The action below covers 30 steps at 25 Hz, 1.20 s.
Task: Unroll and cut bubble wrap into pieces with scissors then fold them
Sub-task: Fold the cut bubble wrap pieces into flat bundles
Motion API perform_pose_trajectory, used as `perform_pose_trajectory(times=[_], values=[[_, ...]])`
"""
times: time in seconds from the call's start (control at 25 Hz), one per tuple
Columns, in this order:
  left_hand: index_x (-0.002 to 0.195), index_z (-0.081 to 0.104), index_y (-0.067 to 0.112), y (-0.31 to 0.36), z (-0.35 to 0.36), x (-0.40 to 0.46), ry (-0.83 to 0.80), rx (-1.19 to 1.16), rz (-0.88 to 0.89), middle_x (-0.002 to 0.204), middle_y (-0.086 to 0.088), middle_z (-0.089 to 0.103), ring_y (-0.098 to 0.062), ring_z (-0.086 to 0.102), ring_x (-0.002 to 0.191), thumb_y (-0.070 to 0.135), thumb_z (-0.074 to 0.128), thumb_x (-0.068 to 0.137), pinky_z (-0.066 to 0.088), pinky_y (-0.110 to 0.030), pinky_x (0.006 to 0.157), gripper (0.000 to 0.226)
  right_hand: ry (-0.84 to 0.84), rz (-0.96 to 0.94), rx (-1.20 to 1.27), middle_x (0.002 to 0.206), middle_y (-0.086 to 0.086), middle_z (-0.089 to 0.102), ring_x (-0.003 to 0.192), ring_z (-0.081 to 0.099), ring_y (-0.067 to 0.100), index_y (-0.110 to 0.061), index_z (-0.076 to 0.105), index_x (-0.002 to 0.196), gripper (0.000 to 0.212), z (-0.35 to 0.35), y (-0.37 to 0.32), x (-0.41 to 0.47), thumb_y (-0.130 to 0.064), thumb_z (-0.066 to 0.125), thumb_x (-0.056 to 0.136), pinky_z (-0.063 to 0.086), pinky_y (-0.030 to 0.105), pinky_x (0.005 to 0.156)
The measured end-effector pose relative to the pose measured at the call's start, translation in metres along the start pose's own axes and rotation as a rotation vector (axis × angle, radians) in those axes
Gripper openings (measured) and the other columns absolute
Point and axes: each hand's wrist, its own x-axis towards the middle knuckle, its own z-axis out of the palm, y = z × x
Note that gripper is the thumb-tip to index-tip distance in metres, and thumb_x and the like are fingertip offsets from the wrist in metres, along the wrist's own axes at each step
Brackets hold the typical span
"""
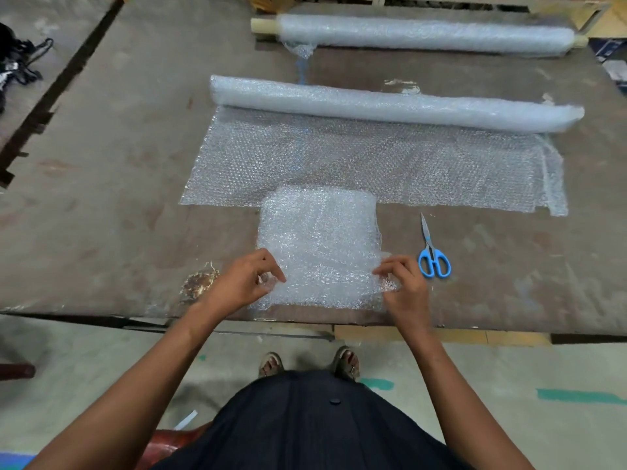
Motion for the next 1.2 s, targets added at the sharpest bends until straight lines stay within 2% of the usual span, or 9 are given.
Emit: perform_pose_trajectory(times=[0.28, 0.4, 0.52, 0.6, 0.68, 0.84, 1.0, 1.08, 1.2], values=[[0.117, 0.072, 0.034, -0.009, 0.005, -0.011, -0.096, 0.085, 0.052, 0.109, 0.017, 0.055, -0.004, 0.060, 0.090, 0.039, 0.077, 0.092, 0.056, -0.036, 0.077, 0.026, -0.128, -0.025, -0.108, 0.133, 0.010, 0.060, 0.142, 0.054, 0.028, -0.007, 0.074, 0.099, 0.061, 0.012, 0.026, -0.023, 0.036, 0.049, 0.065, 0.052, 0.040, 0.110], [0.129, 0.065, 0.030, -0.003, 0.002, -0.014, 0.014, 0.118, 0.014, 0.115, 0.012, 0.053, -0.006, 0.057, 0.099, 0.065, 0.067, 0.091, 0.049, -0.033, 0.084, 0.051, -0.047, 0.130, -0.106, 0.132, 0.009, 0.061, 0.131, 0.059, 0.026, -0.008, 0.071, 0.116, 0.052, 0.008, 0.017, -0.022, 0.024, 0.047, 0.082, 0.051, 0.040, 0.109], [0.138, 0.056, 0.023, 0.003, 0.006, 0.007, 0.229, 0.014, -0.349, 0.119, 0.005, 0.052, -0.009, 0.055, 0.099, 0.068, 0.059, 0.099, 0.047, -0.031, 0.079, 0.060, 0.122, 0.487, 0.095, 0.124, 0.003, 0.063, 0.112, 0.062, 0.017, -0.016, 0.062, 0.128, 0.034, 0.001, -0.006, -0.008, -0.007, 0.043, 0.100, 0.049, 0.028, 0.091], [0.128, 0.063, 0.019, 0.002, 0.008, 0.026, 0.281, -0.092, -0.567, 0.108, 0.003, 0.062, -0.014, 0.060, 0.091, 0.072, 0.059, 0.096, 0.046, -0.031, 0.072, 0.062, 0.065, 0.737, 0.186, 0.109, -0.003, 0.067, 0.102, 0.064, 0.016, -0.022, 0.064, 0.117, 0.019, 0.000, -0.018, 0.007, -0.033, 0.051, 0.109, 0.047, 0.027, 0.079], [0.105, 0.070, 0.019, 0.000, 0.009, 0.039, 0.274, -0.220, -0.666, 0.085, 0.003, 0.069, -0.016, 0.065, 0.076, 0.073, 0.062, 0.093, 0.045, -0.030, 0.064, 0.056, -0.045, 0.839, 0.190, 0.086, -0.007, 0.065, 0.083, 0.061, 0.015, -0.025, 0.063, 0.093, 0.033, 0.002, -0.016, 0.017, -0.055, 0.058, 0.105, 0.044, 0.032, 0.069], [0.073, 0.064, 0.020, -0.006, 0.015, 0.044, 0.289, -0.395, -0.659, 0.054, 0.015, 0.054, -0.006, 0.048, 0.052, 0.058, 0.077, 0.090, 0.037, -0.027, 0.058, 0.045, -0.106, 0.960, 0.436, 0.076, -0.001, 0.065, 0.066, 0.055, 0.015, -0.004, 0.072, 0.095, 0.044, 0.006, -0.006, 0.032, -0.048, 0.078, 0.094, 0.041, 0.030, 0.062], [0.086, 0.075, 0.020, -0.019, 0.019, 0.043, 0.335, -0.514, -0.684, 0.085, 0.009, 0.077, -0.012, 0.069, 0.079, 0.060, 0.080, 0.087, 0.055, -0.039, 0.077, 0.039, -0.061, 0.969, 0.558, 0.092, 0.005, 0.081, 0.082, 0.076, 0.016, -0.011, 0.080, 0.104, 0.025, 0.013, 0.002, 0.036, -0.032, 0.085, 0.091, 0.062, 0.033, 0.075], [0.090, 0.076, 0.021, -0.021, 0.019, 0.041, 0.324, -0.582, -0.699, 0.097, 0.005, 0.080, -0.018, 0.073, 0.095, 0.061, 0.079, 0.087, 0.058, -0.046, 0.092, 0.041, -0.023, 0.986, 0.565, 0.100, 0.005, 0.082, 0.101, 0.077, 0.027, -0.012, 0.080, 0.108, 0.031, 0.018, 0.009, 0.033, -0.034, 0.088, 0.088, 0.062, 0.045, 0.096], [0.096, 0.075, 0.026, -0.011, 0.016, 0.039, 0.336, -0.542, -0.673, 0.111, 0.002, 0.077, -0.017, 0.071, 0.100, 0.068, 0.074, 0.087, 0.058, -0.051, 0.098, 0.043, 0.017, 0.926, 0.505, 0.101, -0.003, 0.082, 0.103, 0.076, 0.020, -0.017, 0.080, 0.109, 0.040, 0.019, 0.009, 0.028, -0.046, 0.090, 0.083, 0.060, 0.047, 0.100]])
